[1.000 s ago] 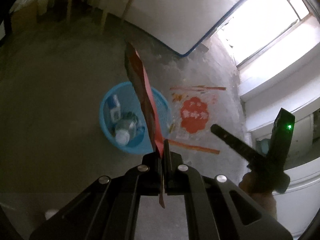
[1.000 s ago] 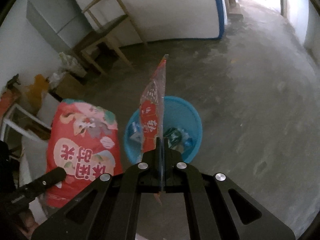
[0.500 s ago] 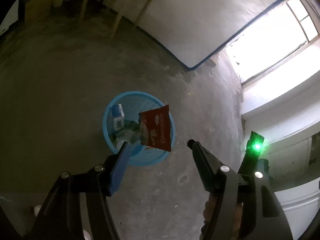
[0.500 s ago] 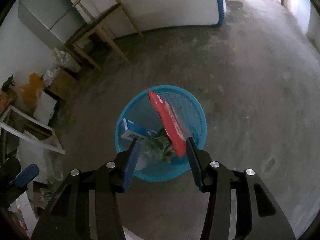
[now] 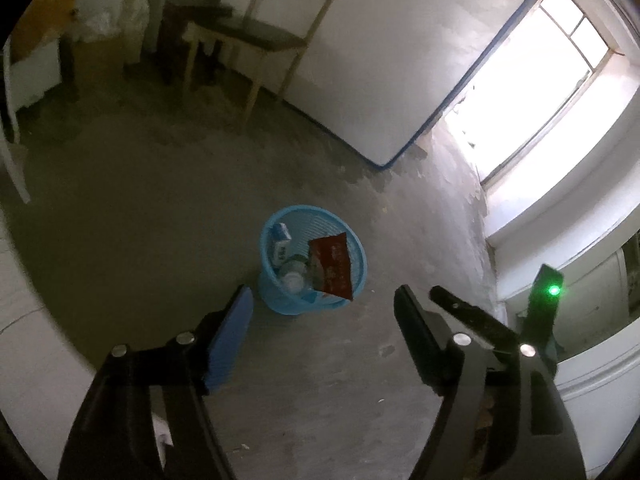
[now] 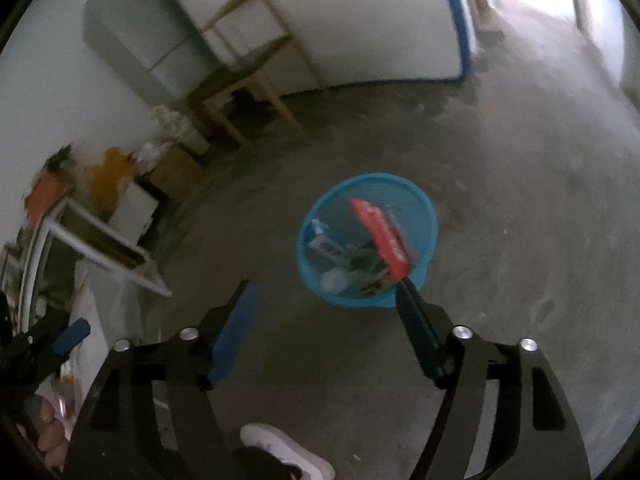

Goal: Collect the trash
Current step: 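Withdraw both open tools from the wastebasket and turn back to the table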

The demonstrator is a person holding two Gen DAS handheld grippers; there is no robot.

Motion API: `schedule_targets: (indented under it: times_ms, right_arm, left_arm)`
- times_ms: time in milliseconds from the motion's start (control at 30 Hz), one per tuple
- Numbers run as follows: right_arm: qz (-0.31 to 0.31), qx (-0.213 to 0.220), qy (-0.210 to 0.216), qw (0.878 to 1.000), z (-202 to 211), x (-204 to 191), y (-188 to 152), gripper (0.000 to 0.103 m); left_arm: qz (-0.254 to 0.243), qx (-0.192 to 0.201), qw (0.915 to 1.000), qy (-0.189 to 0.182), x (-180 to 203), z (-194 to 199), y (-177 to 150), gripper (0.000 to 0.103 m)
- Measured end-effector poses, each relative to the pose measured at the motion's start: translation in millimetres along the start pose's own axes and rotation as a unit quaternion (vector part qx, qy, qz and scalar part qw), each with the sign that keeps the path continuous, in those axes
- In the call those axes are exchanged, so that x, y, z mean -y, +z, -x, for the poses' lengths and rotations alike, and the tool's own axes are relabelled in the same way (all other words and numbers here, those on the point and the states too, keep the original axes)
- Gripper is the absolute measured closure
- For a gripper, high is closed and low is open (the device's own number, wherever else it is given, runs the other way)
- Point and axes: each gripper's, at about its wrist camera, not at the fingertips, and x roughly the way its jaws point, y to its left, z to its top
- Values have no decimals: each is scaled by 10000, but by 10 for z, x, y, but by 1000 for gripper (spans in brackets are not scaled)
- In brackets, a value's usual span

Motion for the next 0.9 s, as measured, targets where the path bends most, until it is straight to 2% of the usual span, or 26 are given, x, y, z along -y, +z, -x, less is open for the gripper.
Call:
schedule_targets:
  times_ms: [133, 200, 333, 433, 500, 567, 633, 667, 733, 767, 800, 833, 867, 900]
  right_arm:
    - [694, 81, 68, 9975, 237, -479, -143, 20]
    - [1140, 73, 163, 9933, 331, -800, -229, 14]
    - [1981, 184, 257, 9797, 456, -1506, -379, 9]
    - [2489, 158, 798, 9651, 559, -2059, -572, 9]
    - [2637, -8, 1217, 9569, 550, -2330, -682, 9]
    - [2758, -298, 1691, 9458, 511, -2641, -835, 9]
    - [2948, -570, 2062, 9313, 459, -2921, -1004, 9]
    - [3129, -737, 2271, 9193, 414, -3127, -1122, 9]
    - [3452, -947, 2531, 8988, 372, -3448, -1328, 9]
    - [3652, -1011, 2669, 8861, 366, -3634, -1471, 9]
    - [3819, -1033, 2783, 8753, 368, -3780, -1596, 13]
    - [4030, -1052, 2867, 8627, 372, -3961, -1746, 15]
    - [4143, -1076, 2904, 8559, 370, -4055, -1825, 18]
    - [4287, -1141, 2990, 8449, 386, -4204, -1952, 21]
  left_arm:
    - [207, 325, 9991, 203, -265, 537, -273, 22]
    - [367, 550, 9973, 323, -433, 871, -417, 19]
    - [702, 1073, 9897, 642, -807, 1531, -782, 11]
    - [1010, 1432, 9796, 982, -1139, 2010, -1138, 9]
    - [1322, 1647, 9680, 1355, -1404, 2346, -1452, 9]
    - [1624, 1790, 9577, 1560, -1603, 2607, -1683, 8]
    - [2104, 1978, 9403, 1802, -1851, 2901, -2001, 6]
    - [2274, 2036, 9341, 1849, -1953, 3006, -2100, 6]
    - [2778, 2136, 9159, 1956, -2214, 3209, -2380, 6]
    - [3095, 2159, 9040, 2008, -2367, 3300, -2514, 6]
    - [3331, 2167, 8951, 2023, -2501, 3367, -2595, 6]
    - [3509, 2186, 8878, 2021, -2591, 3422, -2656, 6]
    - [3673, 2252, 8801, 1994, -2682, 3488, -2713, 6]
    - [3751, 2317, 8758, 1965, -2768, 3524, -2755, 6]
